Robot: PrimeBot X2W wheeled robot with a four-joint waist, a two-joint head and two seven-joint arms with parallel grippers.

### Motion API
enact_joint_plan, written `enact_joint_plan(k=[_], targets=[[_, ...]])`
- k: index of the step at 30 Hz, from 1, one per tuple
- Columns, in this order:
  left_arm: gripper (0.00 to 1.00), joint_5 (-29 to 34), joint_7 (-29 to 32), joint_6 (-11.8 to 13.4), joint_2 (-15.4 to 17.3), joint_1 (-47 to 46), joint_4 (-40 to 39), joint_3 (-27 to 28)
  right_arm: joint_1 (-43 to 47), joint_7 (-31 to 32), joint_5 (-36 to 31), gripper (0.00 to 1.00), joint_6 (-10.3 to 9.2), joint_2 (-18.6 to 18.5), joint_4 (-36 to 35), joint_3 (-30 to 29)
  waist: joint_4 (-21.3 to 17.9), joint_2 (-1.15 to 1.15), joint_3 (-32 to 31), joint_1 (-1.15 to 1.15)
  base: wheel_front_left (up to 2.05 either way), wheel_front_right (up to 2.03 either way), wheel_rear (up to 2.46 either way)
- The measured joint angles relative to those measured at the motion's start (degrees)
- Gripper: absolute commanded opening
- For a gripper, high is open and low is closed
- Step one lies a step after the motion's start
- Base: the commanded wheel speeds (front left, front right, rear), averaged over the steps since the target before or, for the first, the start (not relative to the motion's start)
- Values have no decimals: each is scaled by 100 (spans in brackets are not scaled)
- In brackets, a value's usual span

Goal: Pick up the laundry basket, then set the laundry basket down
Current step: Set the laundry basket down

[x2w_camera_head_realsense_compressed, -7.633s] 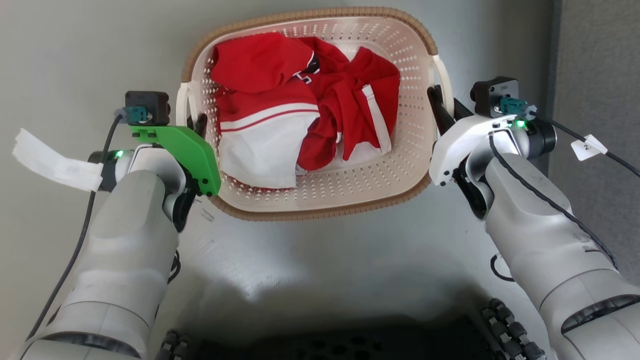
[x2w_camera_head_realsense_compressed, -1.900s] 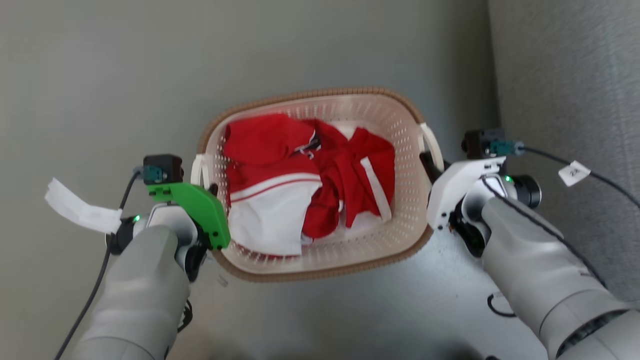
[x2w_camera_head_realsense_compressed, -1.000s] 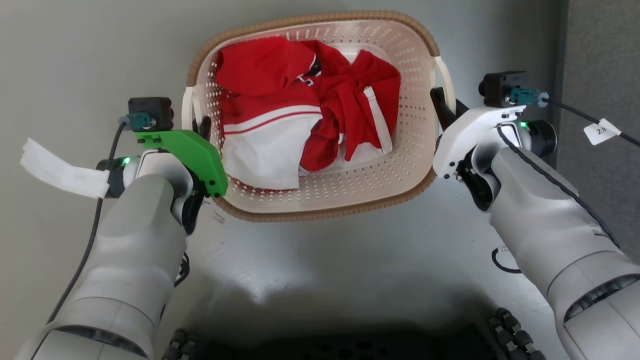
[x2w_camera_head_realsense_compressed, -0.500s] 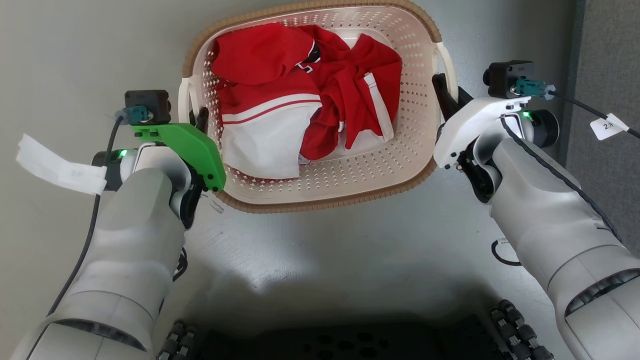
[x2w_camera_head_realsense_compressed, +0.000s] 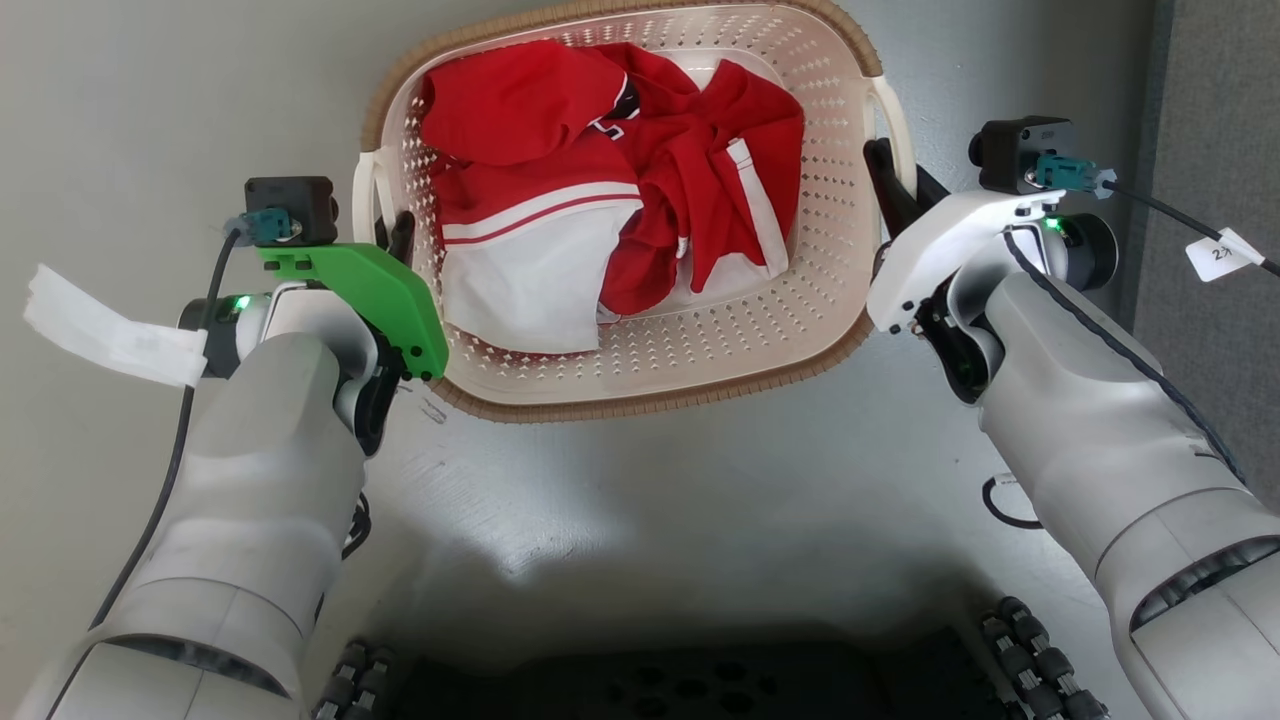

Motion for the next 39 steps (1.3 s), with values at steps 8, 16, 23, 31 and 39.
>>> enact_joint_plan(k=[8, 16, 23, 31, 39], targets=[[0, -12, 8, -49, -14, -10, 34, -29, -2, 8, 0, 0, 1, 2, 37, 0, 9, 0, -27, 0, 0, 0, 0], [100, -64, 99, -81, 115, -5, 145, -66, 21, 68, 2, 100, 60, -88, 190, 49, 38, 0, -113, 0, 0, 0, 0], [100, -153, 91, -104, 135, 13, 149, -108, 87, 68, 18, 100, 151, -90, 231, 123, 57, 0, -305, 0, 0, 0, 0], [100, -205, -18, -107, 140, 254, 146, -192, 304, 68, 21, 100, 153, -89, 176, 162, 54, 0, -587, 0, 0, 0, 0], [100, -108, -432, -107, 167, 568, 133, -331, 552, 68, 22, 100, 176, -89, -237, 2, 15, 0, -1071, 0, 0, 0, 0]])
